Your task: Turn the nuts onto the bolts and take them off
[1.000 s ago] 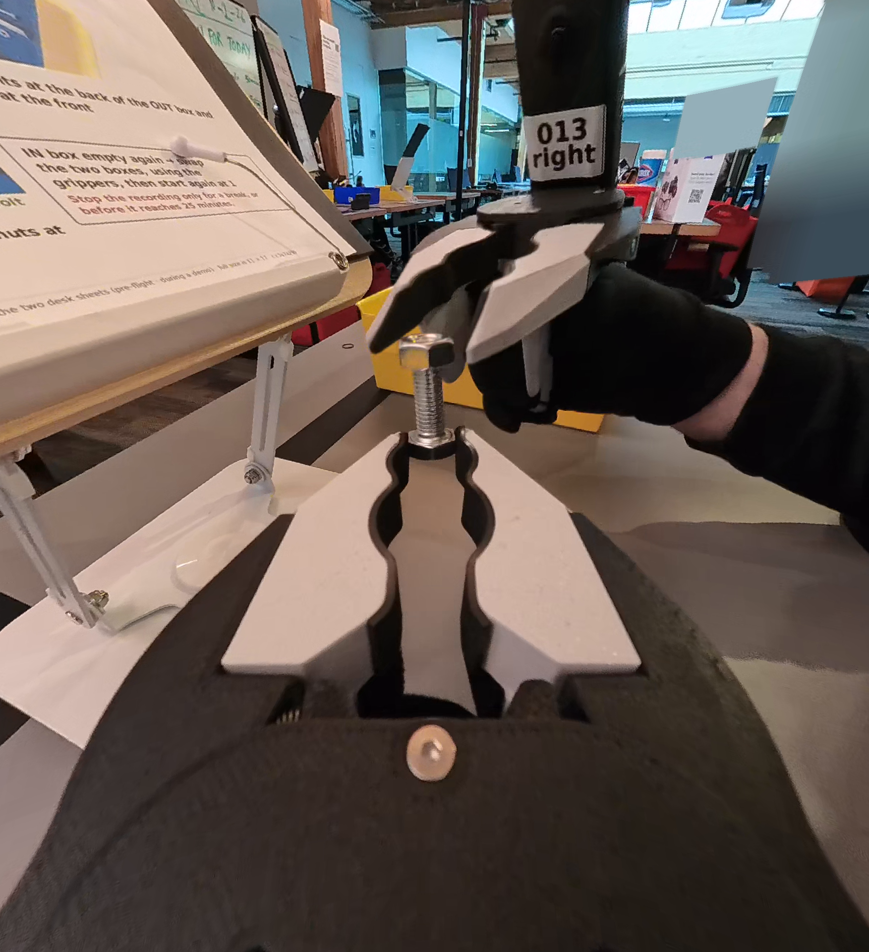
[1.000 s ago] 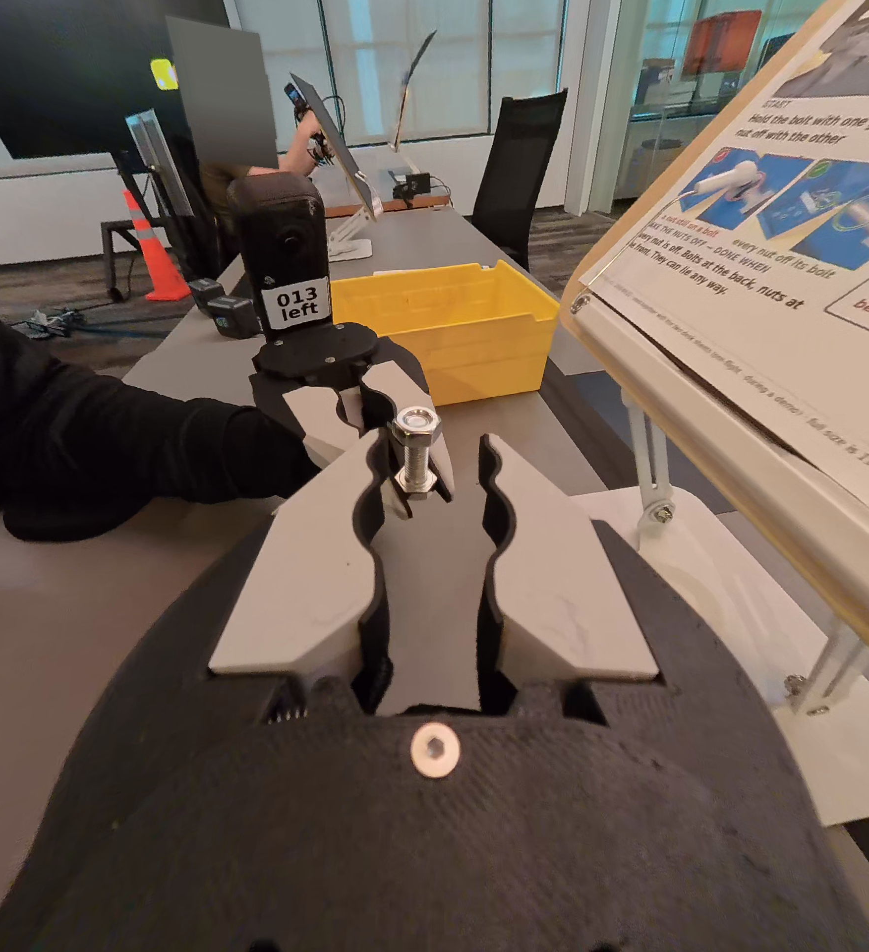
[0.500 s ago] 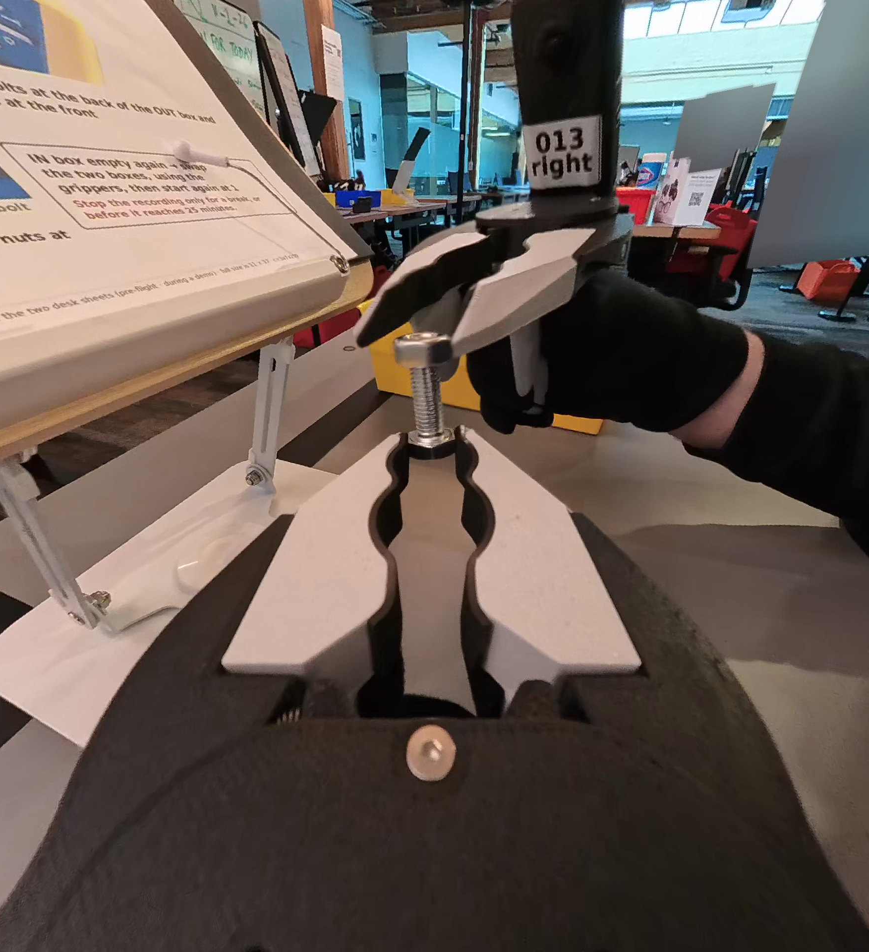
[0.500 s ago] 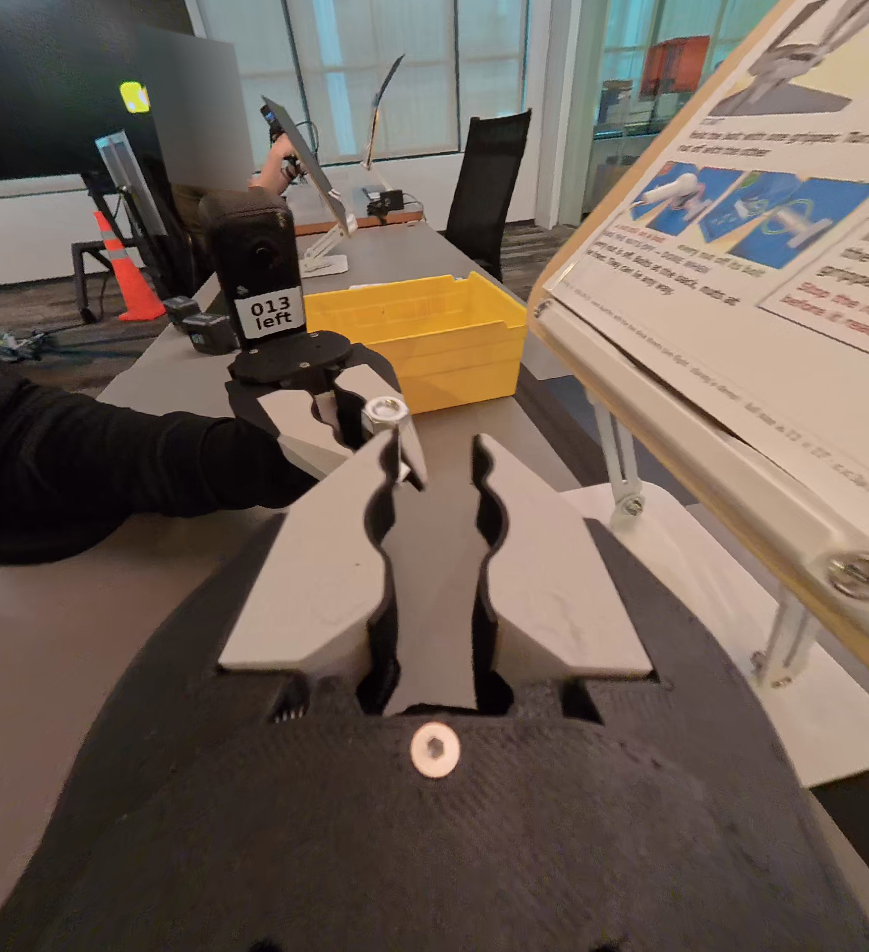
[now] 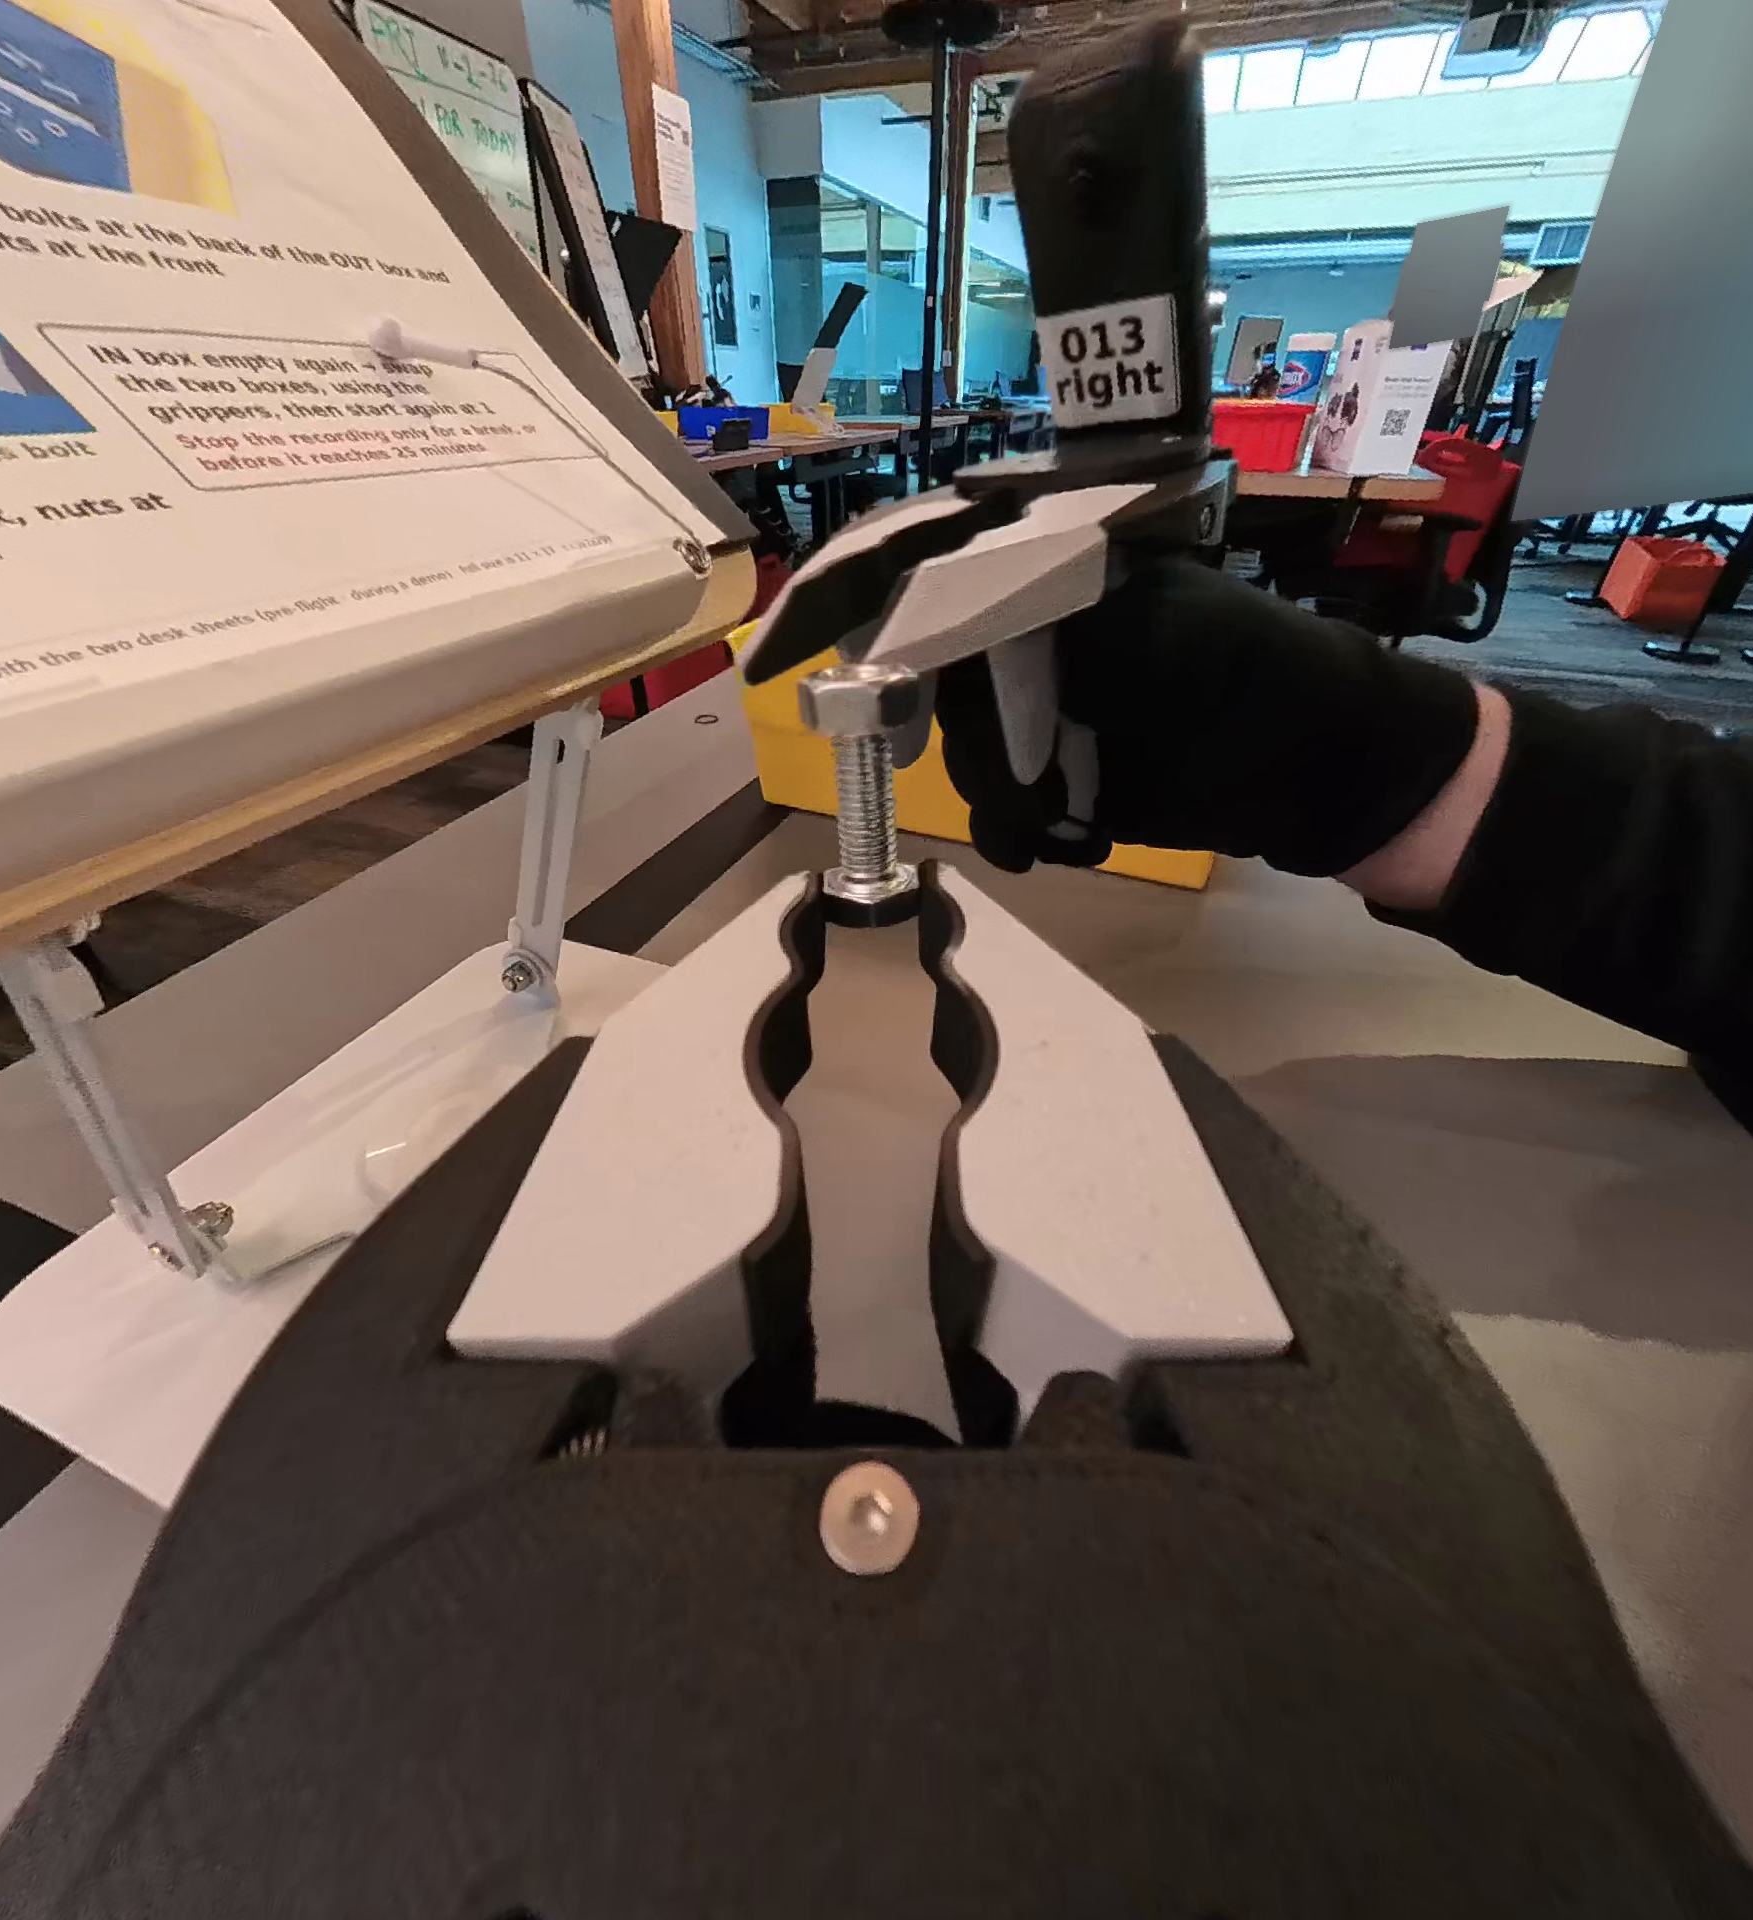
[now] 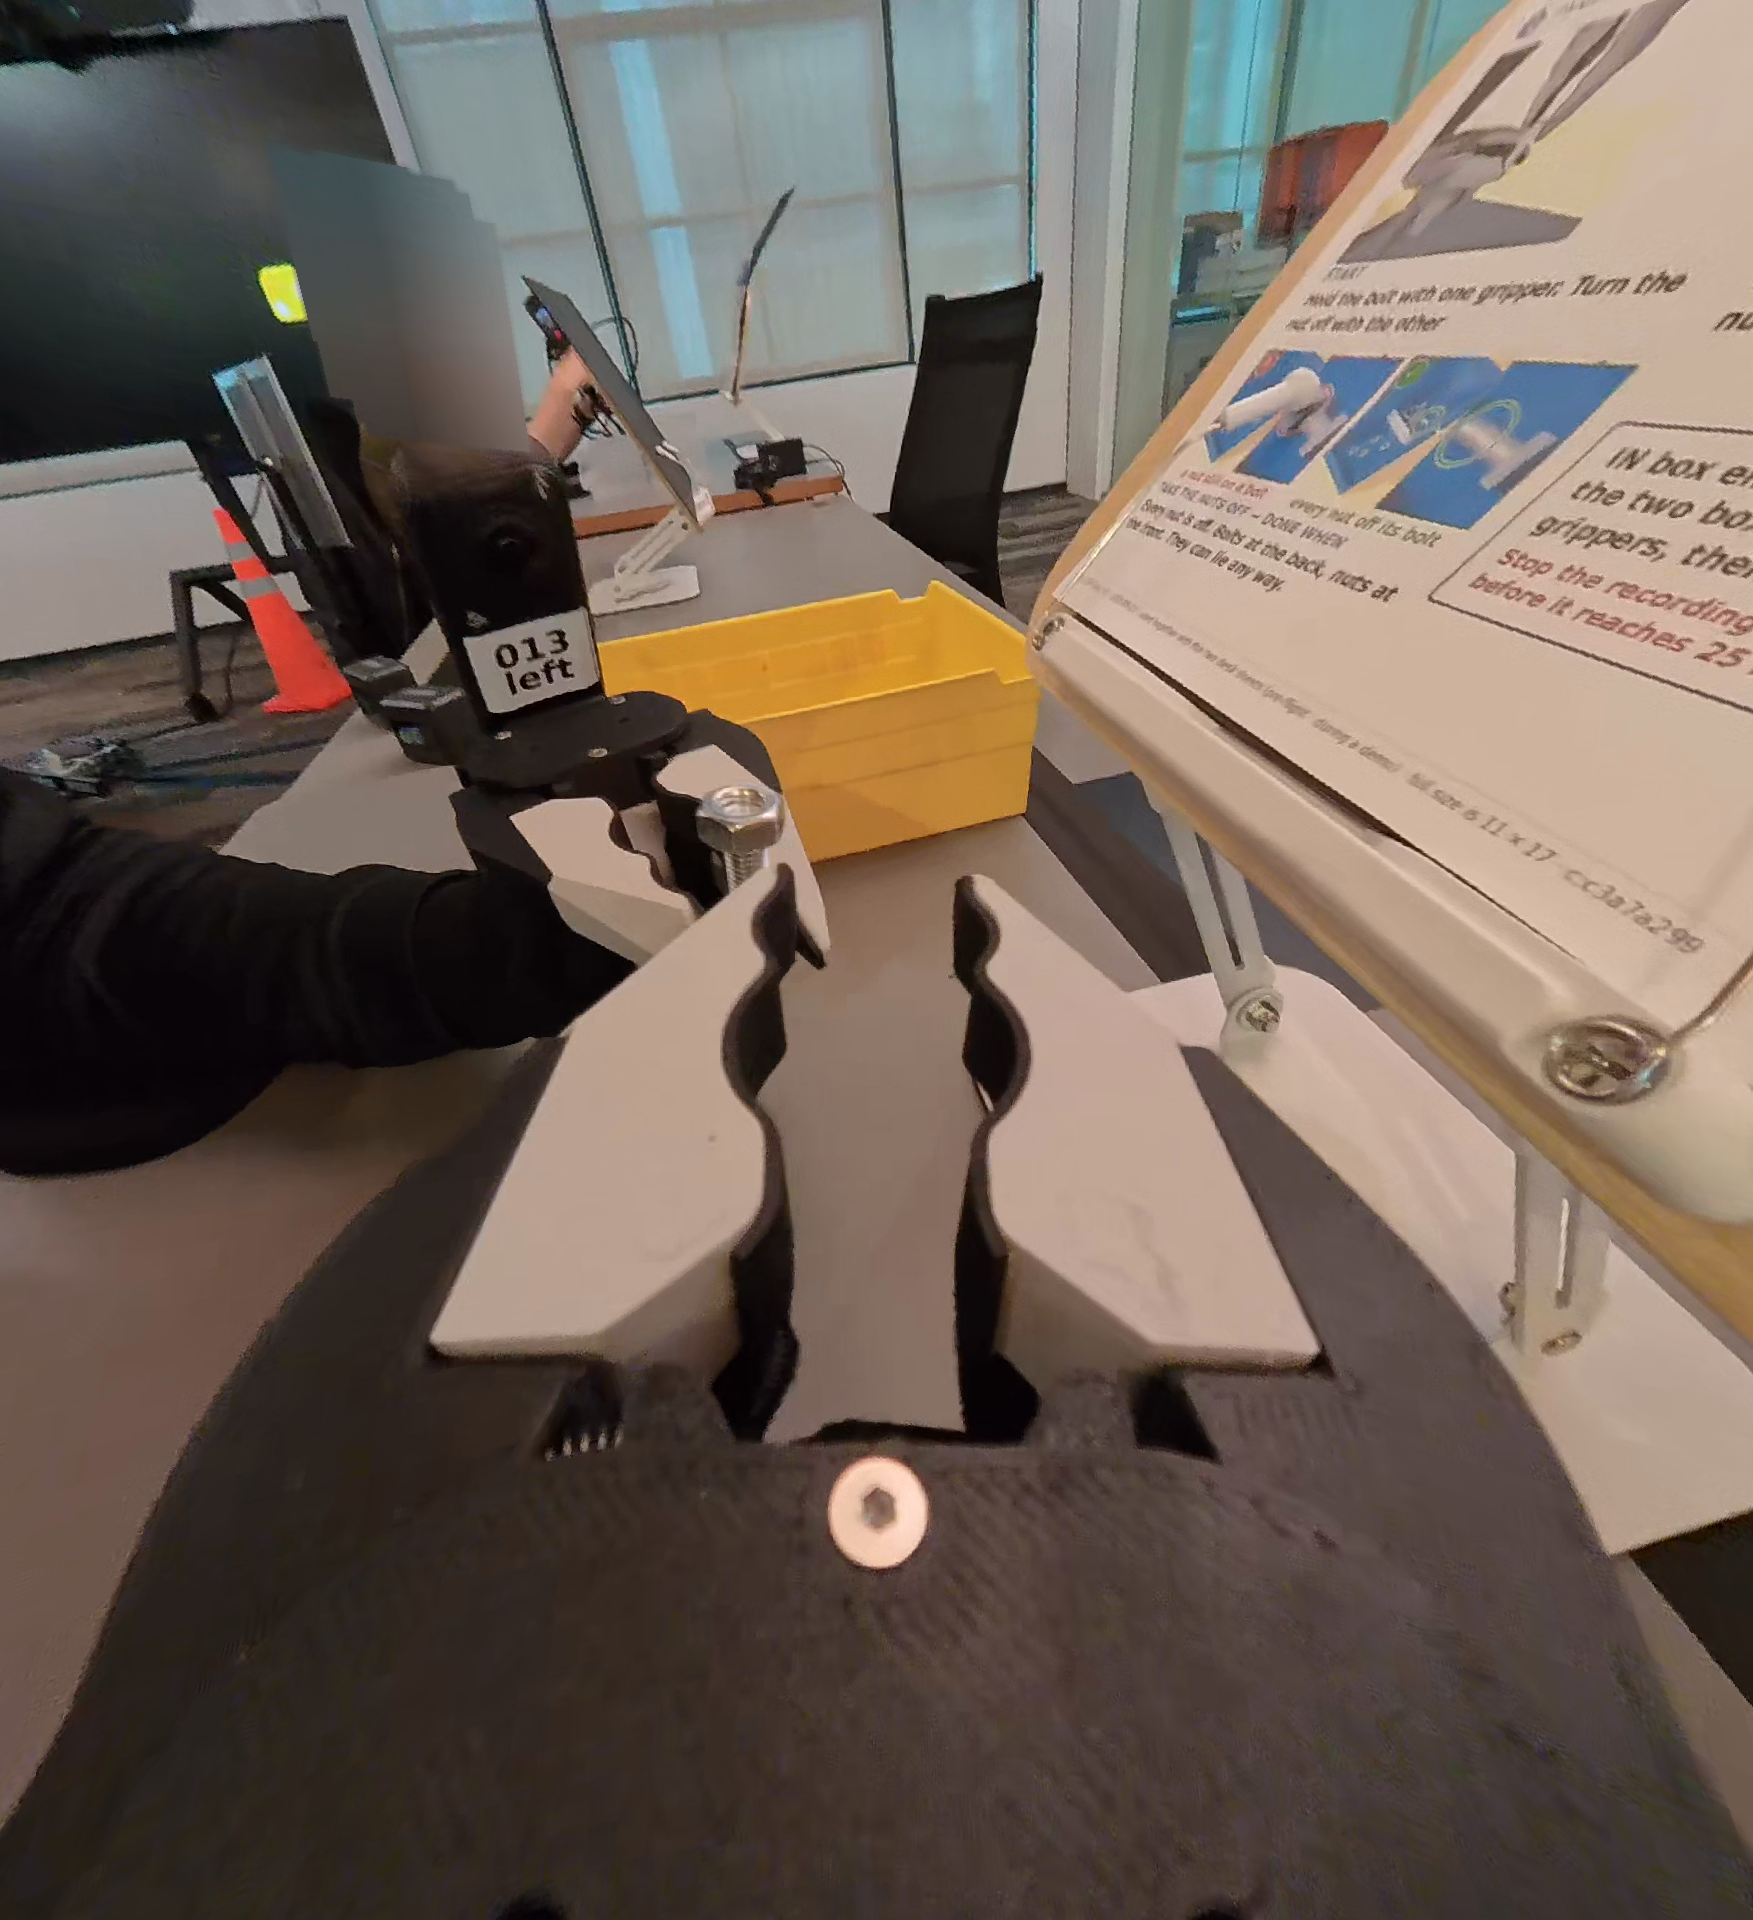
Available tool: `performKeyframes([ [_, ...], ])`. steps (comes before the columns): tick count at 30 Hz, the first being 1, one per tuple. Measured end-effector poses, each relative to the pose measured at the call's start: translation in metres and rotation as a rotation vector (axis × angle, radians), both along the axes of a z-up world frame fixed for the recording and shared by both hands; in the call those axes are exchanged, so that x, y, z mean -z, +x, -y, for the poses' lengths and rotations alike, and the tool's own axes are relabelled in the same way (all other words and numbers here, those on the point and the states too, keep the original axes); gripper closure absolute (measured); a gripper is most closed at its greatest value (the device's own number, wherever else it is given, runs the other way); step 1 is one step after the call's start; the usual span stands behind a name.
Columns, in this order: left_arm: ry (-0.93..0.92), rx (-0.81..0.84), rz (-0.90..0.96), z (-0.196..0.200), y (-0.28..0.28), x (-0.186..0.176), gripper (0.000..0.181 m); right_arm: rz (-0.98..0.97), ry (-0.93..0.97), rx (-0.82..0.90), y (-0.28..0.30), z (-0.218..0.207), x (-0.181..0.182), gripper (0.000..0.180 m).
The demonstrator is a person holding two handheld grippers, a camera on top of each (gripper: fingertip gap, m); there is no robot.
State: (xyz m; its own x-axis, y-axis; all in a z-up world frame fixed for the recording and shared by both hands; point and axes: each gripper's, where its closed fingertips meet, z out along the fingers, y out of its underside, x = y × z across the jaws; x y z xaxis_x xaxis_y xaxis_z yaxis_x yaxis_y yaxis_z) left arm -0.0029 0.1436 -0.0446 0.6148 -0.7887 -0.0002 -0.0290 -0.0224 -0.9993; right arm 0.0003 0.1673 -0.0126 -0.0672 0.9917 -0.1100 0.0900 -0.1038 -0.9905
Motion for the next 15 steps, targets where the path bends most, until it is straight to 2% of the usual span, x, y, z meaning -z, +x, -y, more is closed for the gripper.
performKeyframes([
  [6,-0.002,0.008,-0.008,0.001,0.004,0.002,0.165,0.013,0.042,-0.058,-0.013,0.018,-0.001,0.145],
  [10,0.000,0.007,0.000,0.001,0.001,0.001,0.165,0.019,0.016,-0.021,-0.008,0.007,0.003,0.152],
  [15,-0.003,0.009,-0.003,0.001,0.003,0.002,0.165,-0.021,0.030,-0.052,-0.005,0.014,-0.007,0.146],
])
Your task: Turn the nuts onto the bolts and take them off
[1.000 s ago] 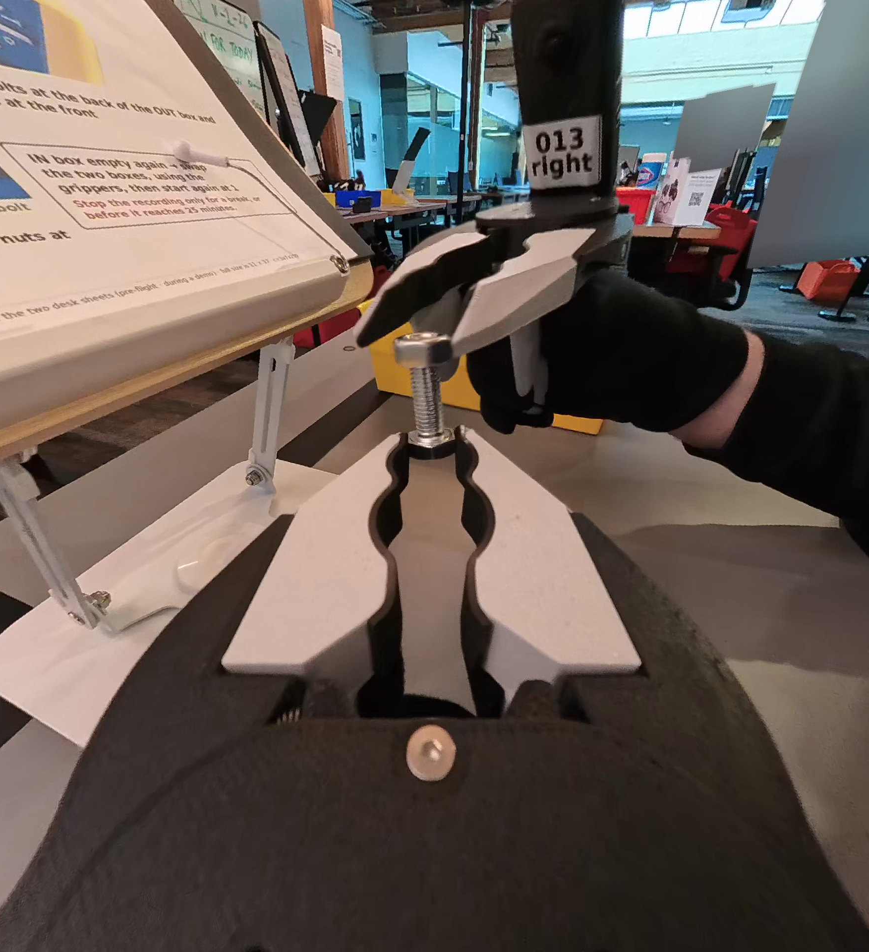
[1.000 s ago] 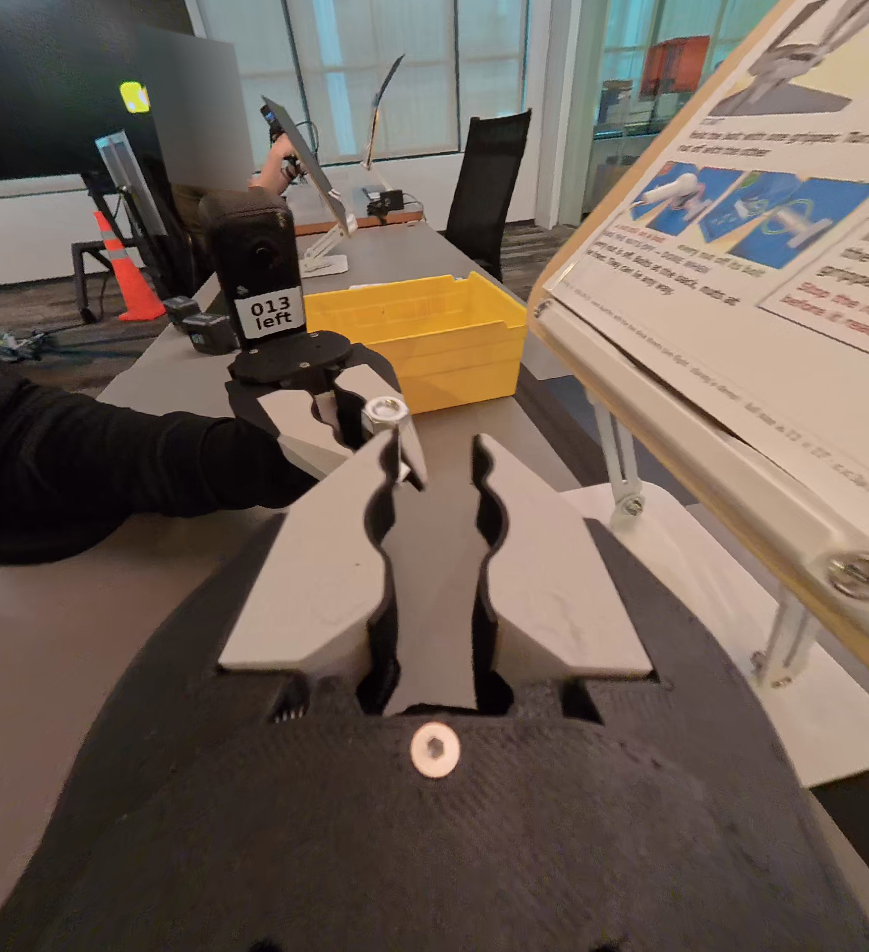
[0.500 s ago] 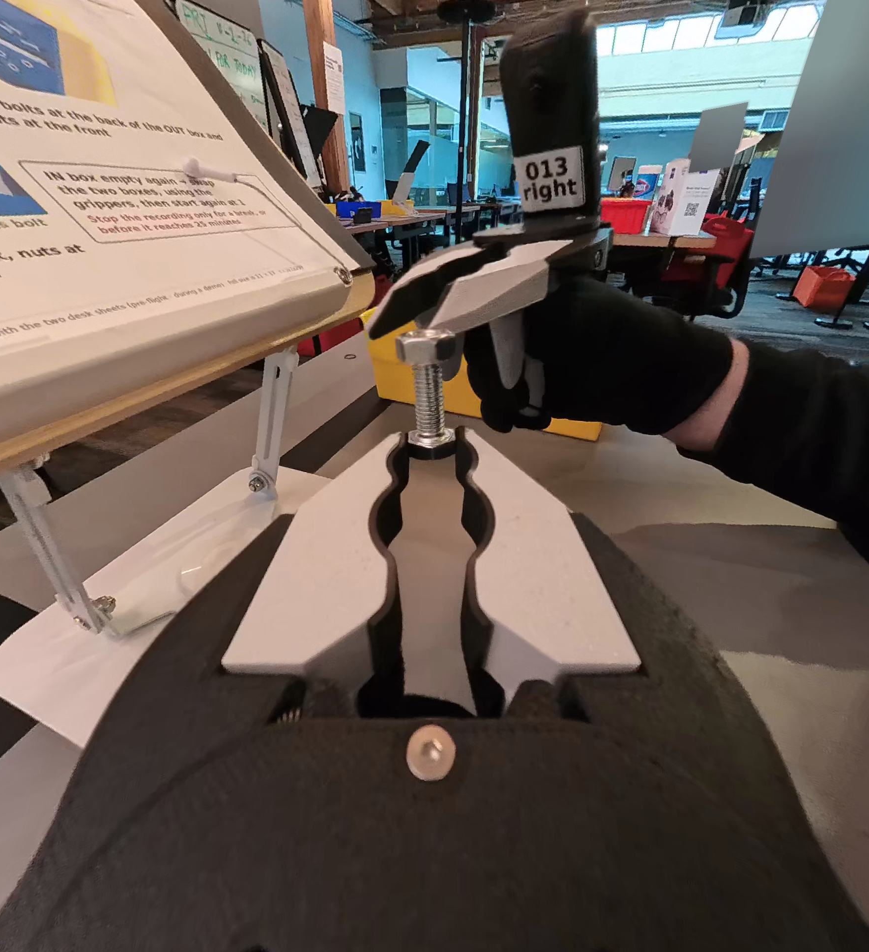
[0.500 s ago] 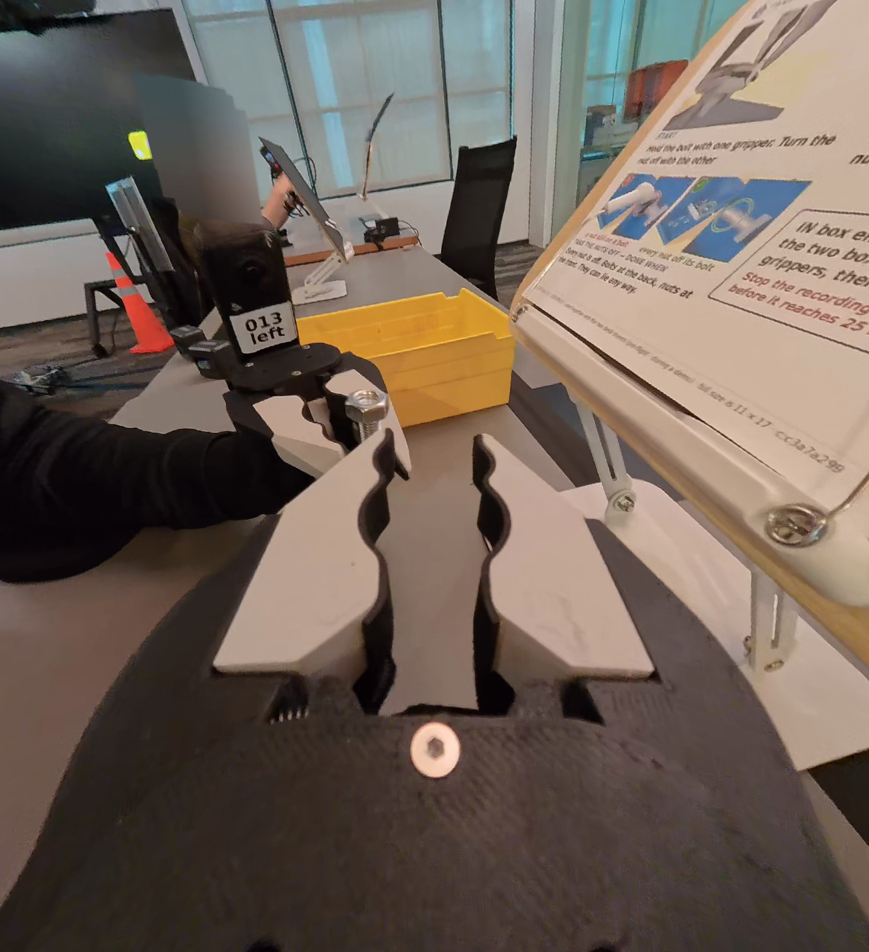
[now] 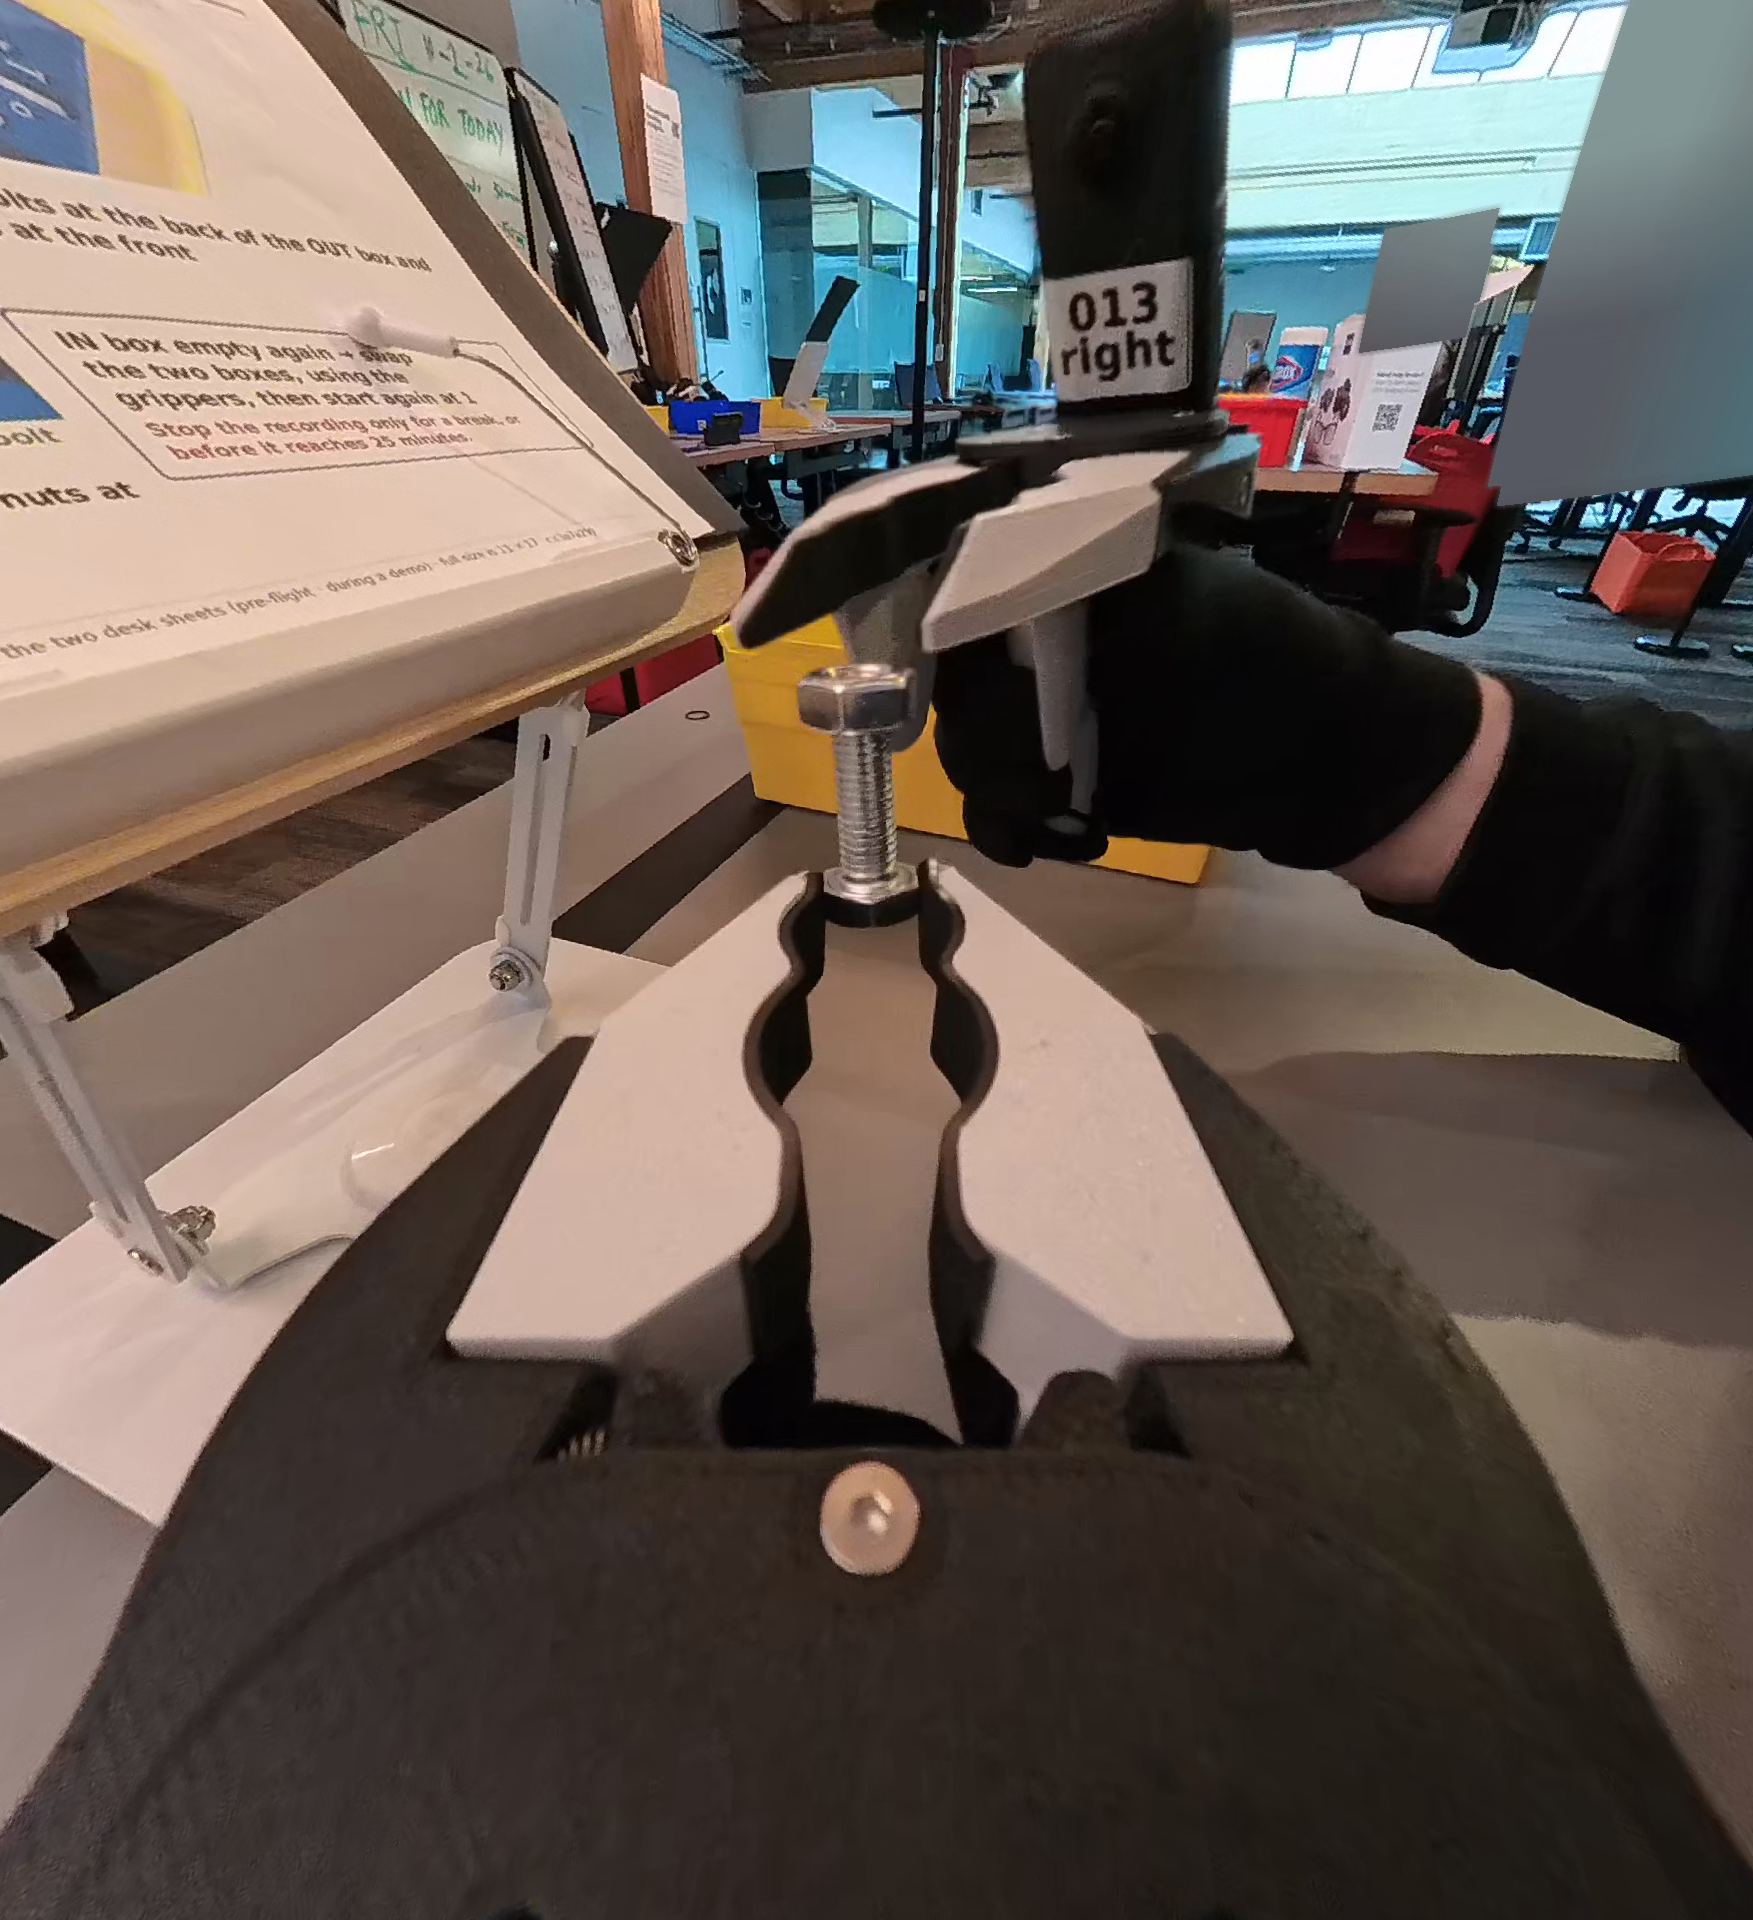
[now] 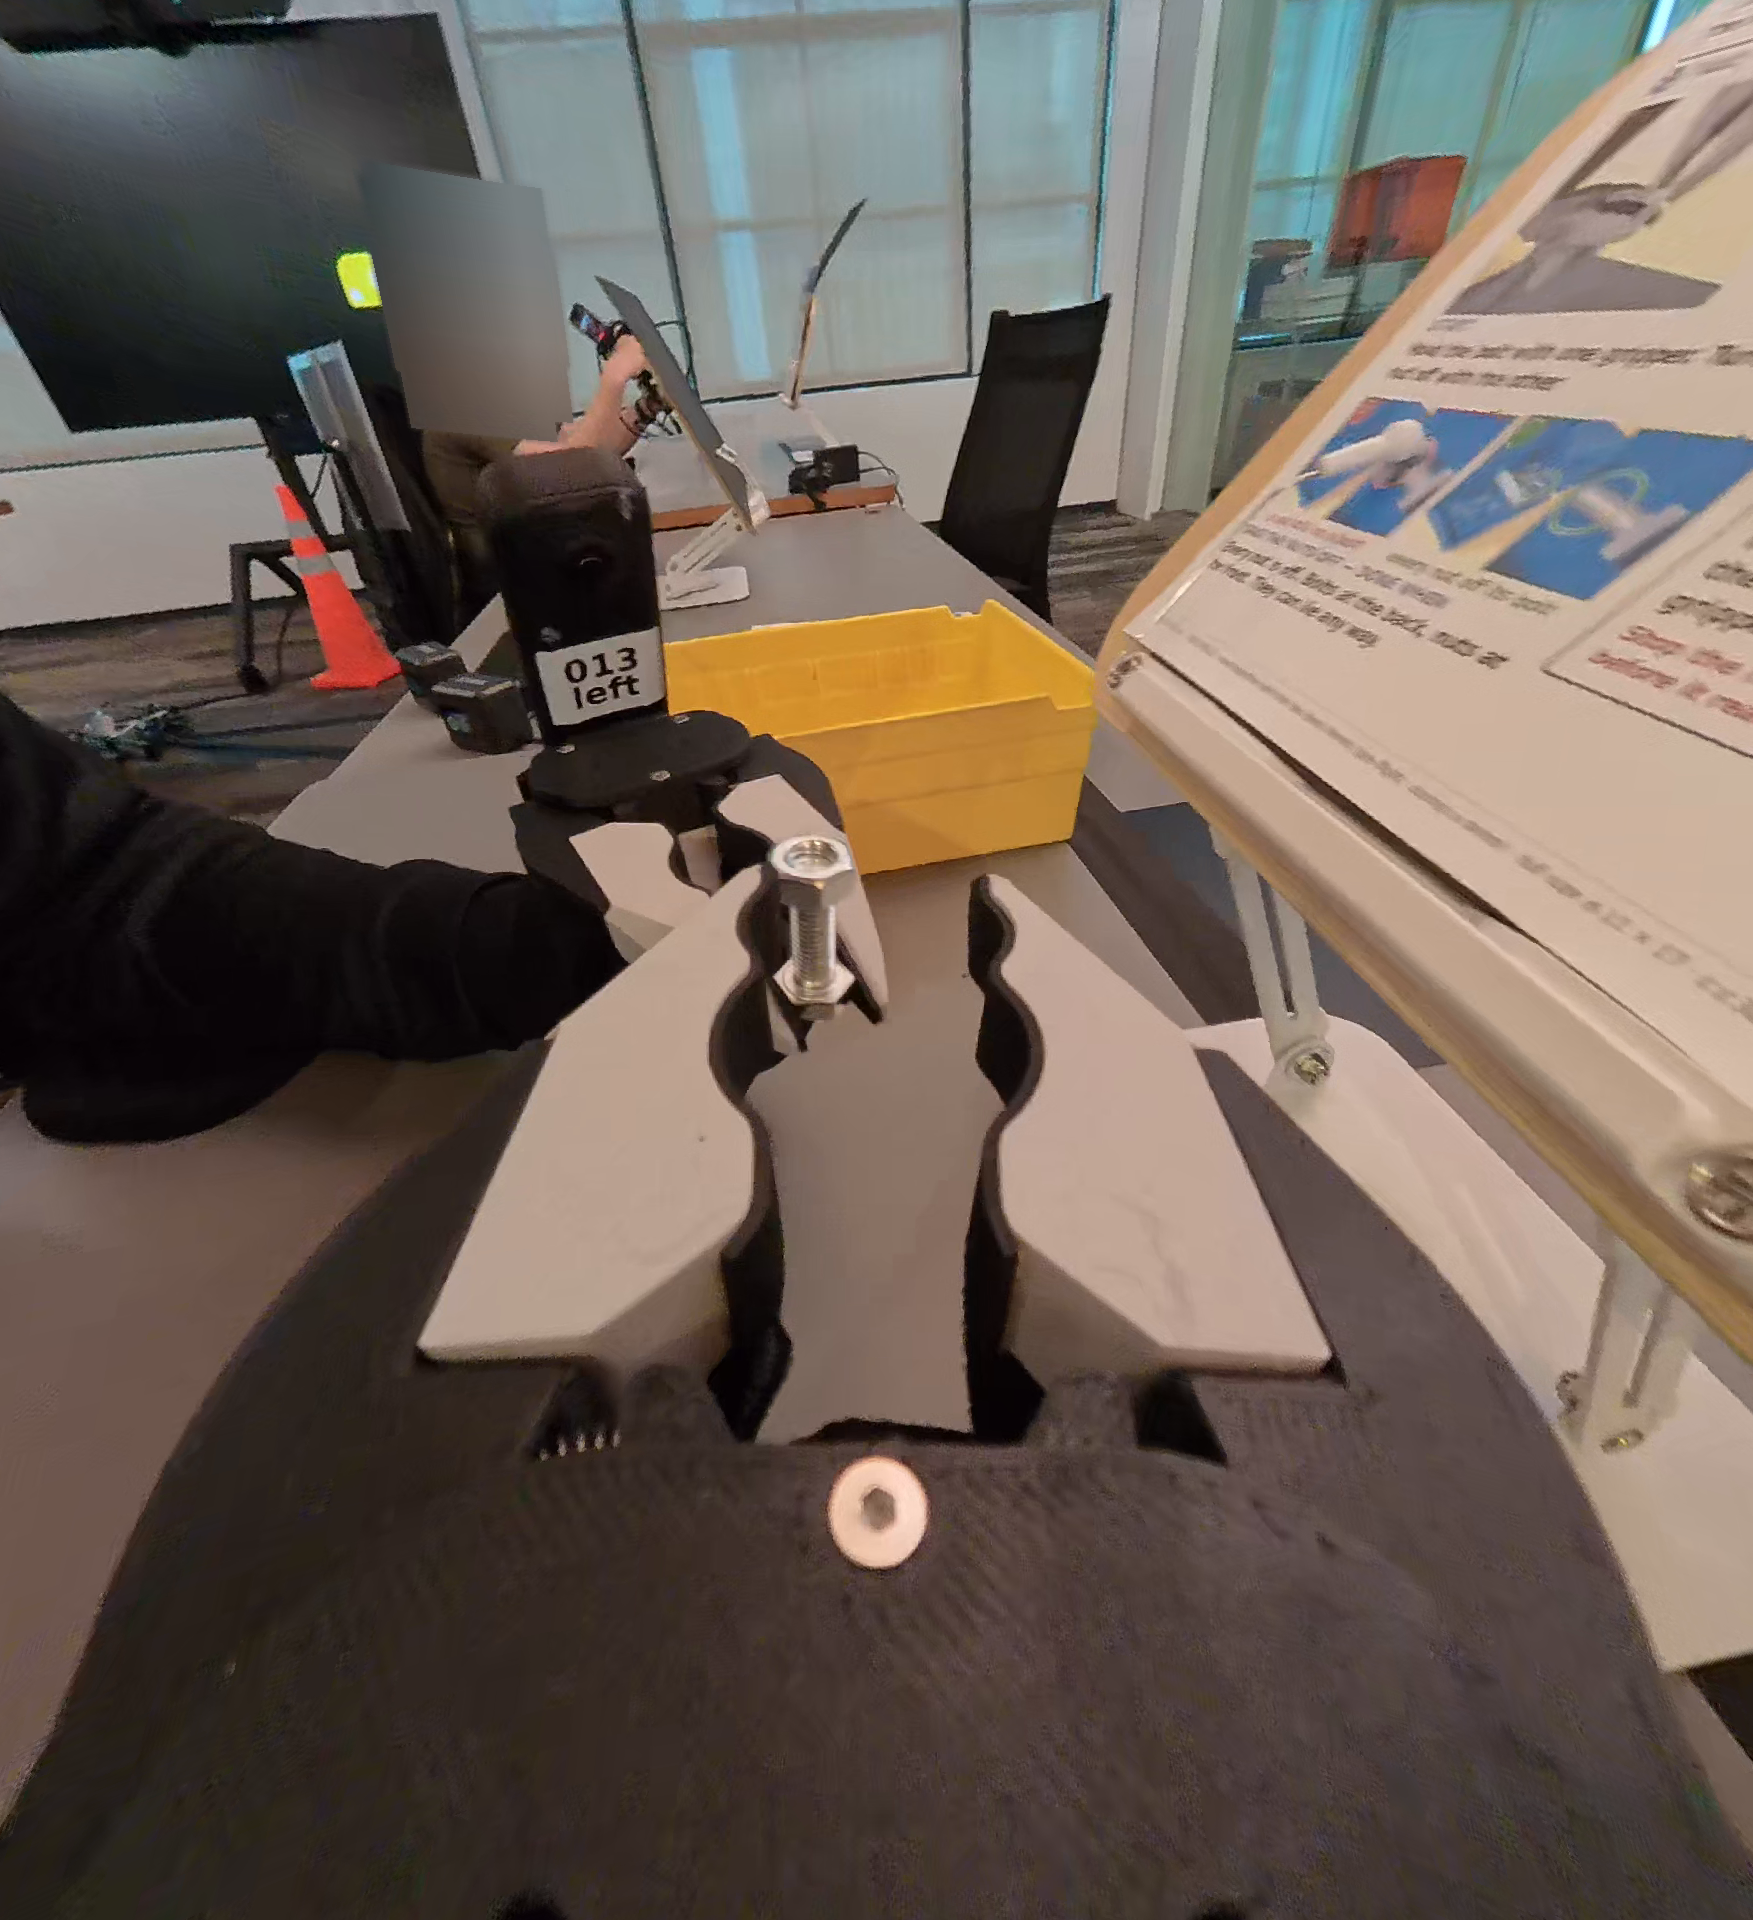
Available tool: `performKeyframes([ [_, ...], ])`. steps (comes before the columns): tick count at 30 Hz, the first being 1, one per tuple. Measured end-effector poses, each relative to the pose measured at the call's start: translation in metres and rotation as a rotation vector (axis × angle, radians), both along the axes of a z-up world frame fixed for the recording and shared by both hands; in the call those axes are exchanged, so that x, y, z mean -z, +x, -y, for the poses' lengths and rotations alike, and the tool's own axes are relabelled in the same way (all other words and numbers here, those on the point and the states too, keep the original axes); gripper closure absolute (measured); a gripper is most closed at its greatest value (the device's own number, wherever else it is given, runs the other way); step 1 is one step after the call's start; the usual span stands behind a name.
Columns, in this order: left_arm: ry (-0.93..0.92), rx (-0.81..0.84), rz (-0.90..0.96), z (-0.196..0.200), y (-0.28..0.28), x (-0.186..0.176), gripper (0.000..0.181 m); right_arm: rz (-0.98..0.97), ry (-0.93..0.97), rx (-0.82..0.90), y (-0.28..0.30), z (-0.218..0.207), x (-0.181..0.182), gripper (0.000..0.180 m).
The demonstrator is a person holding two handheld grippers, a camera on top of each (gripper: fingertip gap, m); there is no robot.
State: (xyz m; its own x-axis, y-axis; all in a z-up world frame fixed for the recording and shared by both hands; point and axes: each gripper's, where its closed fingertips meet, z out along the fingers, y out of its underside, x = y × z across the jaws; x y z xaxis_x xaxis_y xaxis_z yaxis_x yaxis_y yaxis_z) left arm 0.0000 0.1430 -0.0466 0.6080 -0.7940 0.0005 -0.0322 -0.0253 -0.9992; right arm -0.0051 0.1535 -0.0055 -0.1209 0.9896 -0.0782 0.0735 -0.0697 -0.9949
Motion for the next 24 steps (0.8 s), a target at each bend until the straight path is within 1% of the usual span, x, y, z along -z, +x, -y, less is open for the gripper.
performKeyframes([
  [4,0.002,0.006,-0.009,0.001,0.002,0.001,0.165,0.024,0.007,-0.011,-0.007,0.004,0.006,0.144],
  [5,0.001,0.004,-0.008,0.001,0.001,0.001,0.165,0.020,-0.004,-0.001,-0.006,0.001,0.006,0.146],
  [6,0.000,0.002,-0.003,0.000,0.000,0.000,0.165,0.017,-0.012,0.014,-0.004,-0.003,0.007,0.154],
  [9,0.006,0.001,0.002,0.001,-0.001,-0.002,0.165,-0.005,-0.034,0.023,0.004,-0.009,0.005,0.149],
  [12,0.001,0.004,0.000,0.001,0.001,0.000,0.165,-0.014,-0.019,-0.011,0.001,0.000,0.001,0.142],
  [17,0.002,0.008,-0.006,0.001,0.002,-0.001,0.165,0.009,-0.013,-0.014,-0.007,0.003,0.008,0.144],
  [18,0.002,0.005,-0.002,0.001,0.001,-0.001,0.165,0.008,-0.023,0.004,-0.005,-0.002,0.008,0.151],
  [20,0.004,0.005,0.004,0.001,0.000,-0.002,0.165,0.007,-0.036,0.030,0.001,-0.010,0.010,0.150],
  [24,0.004,0.004,-0.002,0.001,0.001,-0.001,0.165,-0.008,-0.022,-0.011,0.001,-0.002,0.006,0.146],
])
